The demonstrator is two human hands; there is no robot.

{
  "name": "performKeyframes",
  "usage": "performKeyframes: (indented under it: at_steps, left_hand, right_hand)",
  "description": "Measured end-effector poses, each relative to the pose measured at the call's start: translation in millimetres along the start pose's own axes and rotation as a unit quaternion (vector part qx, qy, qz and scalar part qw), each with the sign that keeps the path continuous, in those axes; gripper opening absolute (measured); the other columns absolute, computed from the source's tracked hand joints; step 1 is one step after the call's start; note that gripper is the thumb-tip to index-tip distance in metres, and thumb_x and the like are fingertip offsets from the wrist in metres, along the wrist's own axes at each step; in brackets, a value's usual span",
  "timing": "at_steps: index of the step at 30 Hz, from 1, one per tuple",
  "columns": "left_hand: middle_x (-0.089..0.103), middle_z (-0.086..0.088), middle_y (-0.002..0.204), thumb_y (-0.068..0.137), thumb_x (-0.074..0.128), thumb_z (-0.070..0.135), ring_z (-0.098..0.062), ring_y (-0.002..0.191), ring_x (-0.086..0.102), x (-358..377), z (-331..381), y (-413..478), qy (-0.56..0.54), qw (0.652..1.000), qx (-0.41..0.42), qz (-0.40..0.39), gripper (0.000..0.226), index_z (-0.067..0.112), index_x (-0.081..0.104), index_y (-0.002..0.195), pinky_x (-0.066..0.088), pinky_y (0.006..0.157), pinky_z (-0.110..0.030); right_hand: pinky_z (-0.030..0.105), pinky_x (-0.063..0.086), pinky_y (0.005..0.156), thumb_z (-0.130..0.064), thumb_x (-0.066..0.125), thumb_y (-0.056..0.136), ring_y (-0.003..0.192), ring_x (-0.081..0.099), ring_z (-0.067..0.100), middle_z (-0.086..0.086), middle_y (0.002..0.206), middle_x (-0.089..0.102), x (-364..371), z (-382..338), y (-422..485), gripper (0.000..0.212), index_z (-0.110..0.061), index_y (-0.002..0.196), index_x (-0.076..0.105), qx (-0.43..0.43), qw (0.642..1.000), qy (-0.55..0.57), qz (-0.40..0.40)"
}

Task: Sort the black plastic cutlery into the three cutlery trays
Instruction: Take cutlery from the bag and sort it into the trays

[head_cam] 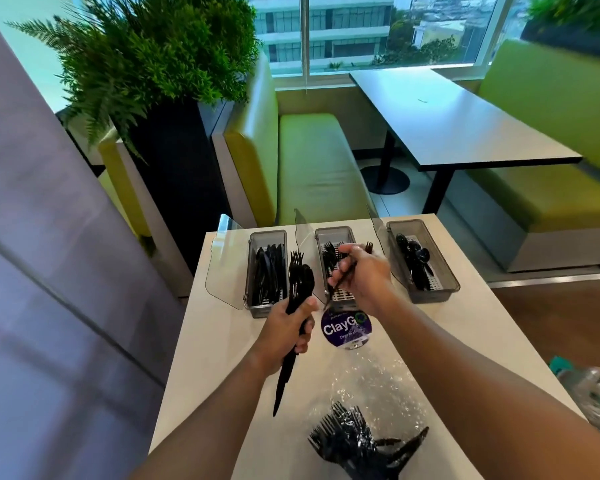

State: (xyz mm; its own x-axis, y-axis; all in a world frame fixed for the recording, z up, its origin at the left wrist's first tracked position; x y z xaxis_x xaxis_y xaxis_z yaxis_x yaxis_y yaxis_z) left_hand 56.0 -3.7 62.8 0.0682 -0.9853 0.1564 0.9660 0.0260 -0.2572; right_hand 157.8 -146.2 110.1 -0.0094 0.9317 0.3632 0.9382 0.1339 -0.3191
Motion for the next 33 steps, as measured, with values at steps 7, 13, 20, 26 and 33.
performKeyframes:
  at_steps: [7,13,20,26,33]
  left_hand:
    - [0.041,0.001,0.06,0.098,0.063,0.034,-0.01,0.042,0.032,-5,1,-3,0.056,0.998,0.004,0.022,0.025,0.015,0.049,0.09,0.024,0.042,-0.022]
    - [0.044,0.001,0.058,0.102,0.054,0.037,-0.012,0.044,0.032,-4,3,-5,0.043,0.999,0.013,0.029,0.027,0.011,0.057,0.096,0.025,0.044,-0.022]
    - [0.044,-0.002,0.06,0.104,0.051,0.037,-0.013,0.044,0.032,0,-1,-7,0.022,1.0,0.0,0.005,0.031,0.007,0.059,0.1,0.025,0.045,-0.024]
    - [0.04,-0.002,0.06,0.103,0.052,0.04,-0.012,0.044,0.029,3,1,-7,-0.012,0.999,-0.022,-0.043,0.034,0.006,0.058,0.1,0.024,0.043,-0.023]
    - [0.04,-0.002,0.059,0.102,0.052,0.041,-0.01,0.043,0.029,2,1,-2,-0.024,0.997,-0.04,-0.054,0.037,0.005,0.059,0.101,0.023,0.04,-0.021]
  right_hand:
    - [0.024,0.031,0.039,-0.036,0.072,0.092,0.045,0.037,0.009,-0.003,0.061,0.045,12,20,-15,0.037,-0.003,0.105,0.062,0.012,0.932,-0.328,-0.153]
    - [0.024,0.029,0.04,-0.017,0.057,0.095,0.046,0.039,0.01,0.002,0.064,0.05,22,22,-16,0.023,0.004,0.1,0.065,0.005,0.933,-0.341,-0.112]
    - [0.027,0.033,0.044,-0.012,0.042,0.102,0.05,0.045,0.015,0.009,0.075,0.059,15,4,2,0.026,-0.013,0.087,0.063,-0.011,0.961,-0.275,-0.02]
    - [0.034,0.053,0.052,-0.006,0.036,0.105,0.061,0.066,0.027,0.016,0.079,0.069,0,-26,18,0.02,-0.008,0.097,0.054,-0.069,0.996,-0.046,0.041]
    - [0.023,0.036,0.039,-0.037,0.062,0.099,0.046,0.039,0.009,-0.003,0.065,0.047,-7,-26,11,0.023,-0.014,0.102,0.065,-0.079,0.961,-0.24,-0.113]
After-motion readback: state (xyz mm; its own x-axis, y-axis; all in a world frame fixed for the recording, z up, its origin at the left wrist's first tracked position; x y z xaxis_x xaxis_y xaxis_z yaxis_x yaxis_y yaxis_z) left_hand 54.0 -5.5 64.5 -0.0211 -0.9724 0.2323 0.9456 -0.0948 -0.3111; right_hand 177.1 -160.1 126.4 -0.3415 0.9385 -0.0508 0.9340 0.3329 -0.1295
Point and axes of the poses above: each hand's wrist, its own y-axis towards the middle knuckle, its own x-axis out of the palm, z = x × y, the point moved 1 cm from there along y, towards the middle knuckle
